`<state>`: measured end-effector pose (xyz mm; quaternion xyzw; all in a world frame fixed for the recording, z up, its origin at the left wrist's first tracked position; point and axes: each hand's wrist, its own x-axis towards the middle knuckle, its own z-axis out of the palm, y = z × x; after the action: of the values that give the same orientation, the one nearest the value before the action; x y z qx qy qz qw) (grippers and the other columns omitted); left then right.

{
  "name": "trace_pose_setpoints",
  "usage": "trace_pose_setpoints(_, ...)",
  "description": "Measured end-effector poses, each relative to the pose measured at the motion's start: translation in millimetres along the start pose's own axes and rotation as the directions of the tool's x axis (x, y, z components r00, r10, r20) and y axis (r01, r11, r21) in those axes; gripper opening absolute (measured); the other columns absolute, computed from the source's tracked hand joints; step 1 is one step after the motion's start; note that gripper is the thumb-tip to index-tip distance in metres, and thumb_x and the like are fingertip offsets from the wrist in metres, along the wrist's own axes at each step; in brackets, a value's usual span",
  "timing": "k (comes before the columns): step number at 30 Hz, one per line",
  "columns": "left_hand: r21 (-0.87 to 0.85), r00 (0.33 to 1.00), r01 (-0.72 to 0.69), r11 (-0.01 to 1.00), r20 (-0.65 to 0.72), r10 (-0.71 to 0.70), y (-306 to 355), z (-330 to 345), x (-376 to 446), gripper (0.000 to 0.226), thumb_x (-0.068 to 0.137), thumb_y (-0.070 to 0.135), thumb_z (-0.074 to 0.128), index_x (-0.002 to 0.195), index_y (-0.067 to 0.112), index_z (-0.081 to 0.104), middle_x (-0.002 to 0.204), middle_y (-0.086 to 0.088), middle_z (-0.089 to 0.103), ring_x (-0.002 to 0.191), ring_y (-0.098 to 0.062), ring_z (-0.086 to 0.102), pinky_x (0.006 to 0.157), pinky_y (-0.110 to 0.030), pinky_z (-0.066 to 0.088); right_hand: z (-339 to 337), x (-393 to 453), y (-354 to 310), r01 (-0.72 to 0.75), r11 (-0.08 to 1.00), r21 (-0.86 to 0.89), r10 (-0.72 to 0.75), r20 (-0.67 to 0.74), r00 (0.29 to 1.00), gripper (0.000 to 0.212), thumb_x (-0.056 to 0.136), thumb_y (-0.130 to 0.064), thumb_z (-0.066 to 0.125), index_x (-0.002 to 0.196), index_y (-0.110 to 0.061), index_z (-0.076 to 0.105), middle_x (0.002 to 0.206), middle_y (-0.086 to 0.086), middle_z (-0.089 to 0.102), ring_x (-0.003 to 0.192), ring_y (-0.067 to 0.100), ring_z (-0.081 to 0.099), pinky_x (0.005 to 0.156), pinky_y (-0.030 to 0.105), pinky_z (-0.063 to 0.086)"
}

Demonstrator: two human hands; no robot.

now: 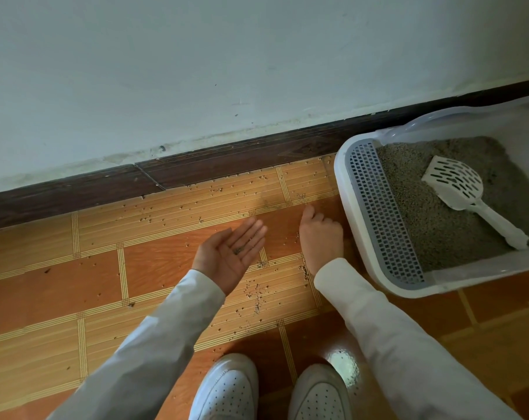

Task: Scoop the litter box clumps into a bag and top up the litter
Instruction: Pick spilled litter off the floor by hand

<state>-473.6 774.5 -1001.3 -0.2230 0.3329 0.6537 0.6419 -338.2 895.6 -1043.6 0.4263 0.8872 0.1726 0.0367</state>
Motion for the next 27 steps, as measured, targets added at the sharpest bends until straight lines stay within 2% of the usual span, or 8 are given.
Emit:
trace_pose_setpoints(6,0.046,0.999,-0.002,0.999,-0.052,0.005,-7,-5,7,0.041,0.096,0.018,0.035,0.120,-0.005,0.058,0.123,-0.019,0.061,0.112,-0.028,0.060,0.098,-0.036,0.048,-50,-32,-42,0.164,0.936,0.312,-0.099,-0.215,0.972,0.018,0.095,-0.027,0.055,0.083,-0.014,0.061,0.057,-0.004,0.056,0.041,0.011,0.048,0.038,0.022,0.029)
trace_pose_setpoints(8,0.051,0.999,0.018,0.999,-0.037,-0.016,-9,-5,8,0.043,0.095,0.019,0.035,0.119,-0.006,0.060,0.121,-0.018,0.063,0.114,-0.028,0.059,0.100,-0.035,0.044,-59,-41,-51,0.174,0.910,0.375,-0.098,-0.211,0.973,0.027,0.099,-0.033,0.044,0.087,-0.016,0.062,0.060,-0.005,0.059,0.042,0.010,0.050,0.039,0.022,0.031)
trace_pose_setpoints(10,0.048,0.999,0.028,0.998,-0.022,-0.027,-8,-4,6,0.042,0.095,0.019,0.034,0.113,-0.005,0.063,0.112,-0.018,0.067,0.106,-0.028,0.063,0.092,-0.034,0.052,-54,-39,-41,0.079,0.916,0.394,-0.023,-0.144,0.989,0.030,0.100,-0.037,0.040,0.088,-0.017,0.059,0.057,-0.006,0.055,0.039,0.010,0.044,0.037,0.021,0.030)
trace_pose_setpoints(13,-0.010,0.999,0.030,1.000,0.013,-0.030,-5,-1,3,0.042,0.098,0.016,0.030,0.113,-0.009,0.060,0.119,-0.022,0.063,0.113,-0.033,0.060,0.094,-0.045,0.049,-34,-33,-9,-0.080,0.951,0.299,0.098,-0.047,0.994,0.029,0.097,-0.040,0.047,0.089,-0.013,0.054,0.054,-0.003,0.050,0.038,0.011,0.039,0.037,0.020,0.028)
trace_pose_setpoints(15,-0.029,1.000,0.028,0.999,0.014,-0.028,-3,0,2,0.042,0.099,0.015,0.030,0.113,-0.010,0.060,0.122,-0.023,0.061,0.115,-0.034,0.058,0.095,-0.047,0.047,-19,-31,3,-0.111,0.975,0.193,0.117,-0.017,0.993,0.034,0.092,-0.043,0.054,0.092,-0.010,0.056,0.054,0.000,0.049,0.038,0.014,0.042,0.039,0.021,0.029)
trace_pose_setpoints(19,-0.035,0.999,0.035,0.999,0.009,-0.035,-1,0,1,0.042,0.099,0.015,0.030,0.113,-0.010,0.060,0.124,-0.023,0.060,0.114,-0.035,0.059,0.094,-0.048,0.047,-2,-32,1,-0.087,0.994,0.070,0.085,0.027,0.996,0.030,0.091,-0.040,0.057,0.091,-0.010,0.058,0.060,0.005,0.055,0.045,0.017,0.052,0.044,0.024,0.038)
trace_pose_setpoints(23,-0.025,0.999,0.038,0.999,0.013,-0.038,-2,0,0,0.042,0.098,0.016,0.031,0.114,-0.009,0.060,0.124,-0.023,0.060,0.115,-0.035,0.058,0.094,-0.048,0.047,4,-32,-8,0.002,1.000,0.004,-0.003,0.042,0.999,0.009,0.082,-0.017,0.066,0.084,-0.011,0.061,0.063,0.007,0.059,0.051,0.019,0.057,0.050,0.027,0.046)
trace_pose_setpoints(27,-0.014,0.999,0.035,0.999,0.020,-0.035,-4,0,0,0.041,0.098,0.016,0.031,0.114,-0.009,0.060,0.123,-0.023,0.060,0.115,-0.034,0.058,0.094,-0.047,0.047,5,-30,-11,0.037,0.999,-0.003,-0.037,0.025,0.999,0.014,0.079,-0.014,0.070,0.073,-0.012,0.057,0.056,0.003,0.056,0.045,0.016,0.054,0.046,0.025,0.045)
